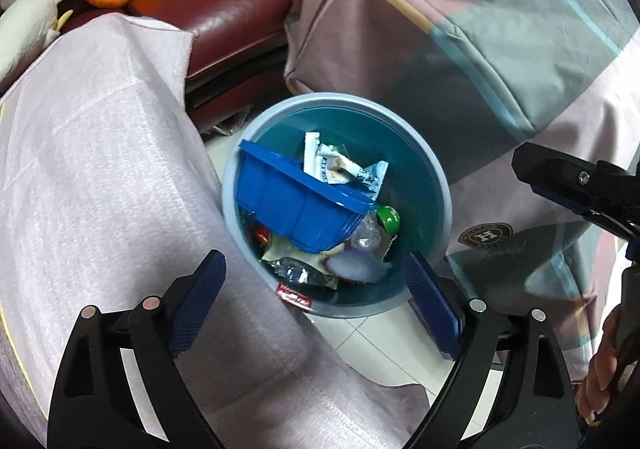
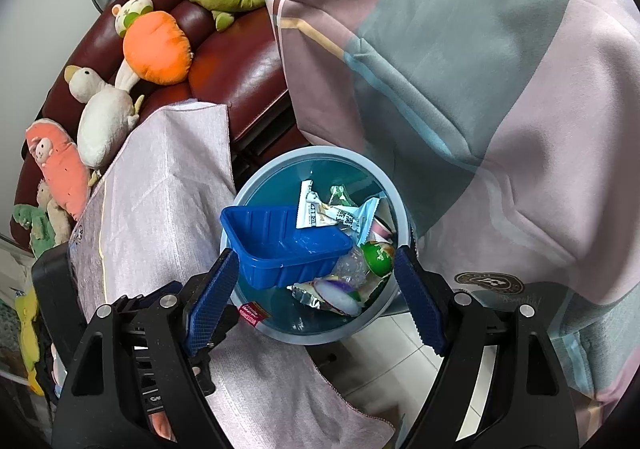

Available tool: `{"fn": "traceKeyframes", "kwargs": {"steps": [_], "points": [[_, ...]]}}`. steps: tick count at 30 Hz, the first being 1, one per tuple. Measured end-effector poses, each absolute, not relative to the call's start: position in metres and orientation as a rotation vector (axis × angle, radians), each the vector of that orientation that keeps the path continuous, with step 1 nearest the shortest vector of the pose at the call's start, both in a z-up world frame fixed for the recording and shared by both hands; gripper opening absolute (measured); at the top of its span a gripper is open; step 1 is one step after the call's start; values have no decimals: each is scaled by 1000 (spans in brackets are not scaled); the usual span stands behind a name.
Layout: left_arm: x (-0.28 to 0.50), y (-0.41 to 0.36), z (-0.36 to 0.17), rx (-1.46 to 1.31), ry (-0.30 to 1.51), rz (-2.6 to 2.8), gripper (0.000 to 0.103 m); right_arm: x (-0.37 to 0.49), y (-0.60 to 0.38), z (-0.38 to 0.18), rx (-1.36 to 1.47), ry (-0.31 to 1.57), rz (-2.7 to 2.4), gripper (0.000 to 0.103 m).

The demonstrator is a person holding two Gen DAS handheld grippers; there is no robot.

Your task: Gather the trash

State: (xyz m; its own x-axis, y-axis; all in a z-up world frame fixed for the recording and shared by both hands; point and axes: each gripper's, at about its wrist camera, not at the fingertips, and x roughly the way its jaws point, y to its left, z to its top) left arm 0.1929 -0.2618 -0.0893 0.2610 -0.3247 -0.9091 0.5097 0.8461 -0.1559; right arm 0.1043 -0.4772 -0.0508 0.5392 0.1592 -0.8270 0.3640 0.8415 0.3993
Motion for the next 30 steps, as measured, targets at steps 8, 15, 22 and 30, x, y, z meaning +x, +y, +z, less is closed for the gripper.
{"fn": "traceKeyframes", "kwargs": {"steps": [8, 15, 22, 30], "points": [[185, -236, -66, 140, 1148, -535, 94, 98, -459, -34, 546, 997, -97, 83], [167, -206, -33, 117, 1079, -507, 95, 83, -434, -14, 468, 989, -93, 90], [146, -175, -11, 97, 1031, -472, 98, 61, -409, 2, 392, 991, -117, 92], [121, -138, 9, 65, 981, -430, 99, 29, -375, 17, 280, 991, -115, 96]]}}
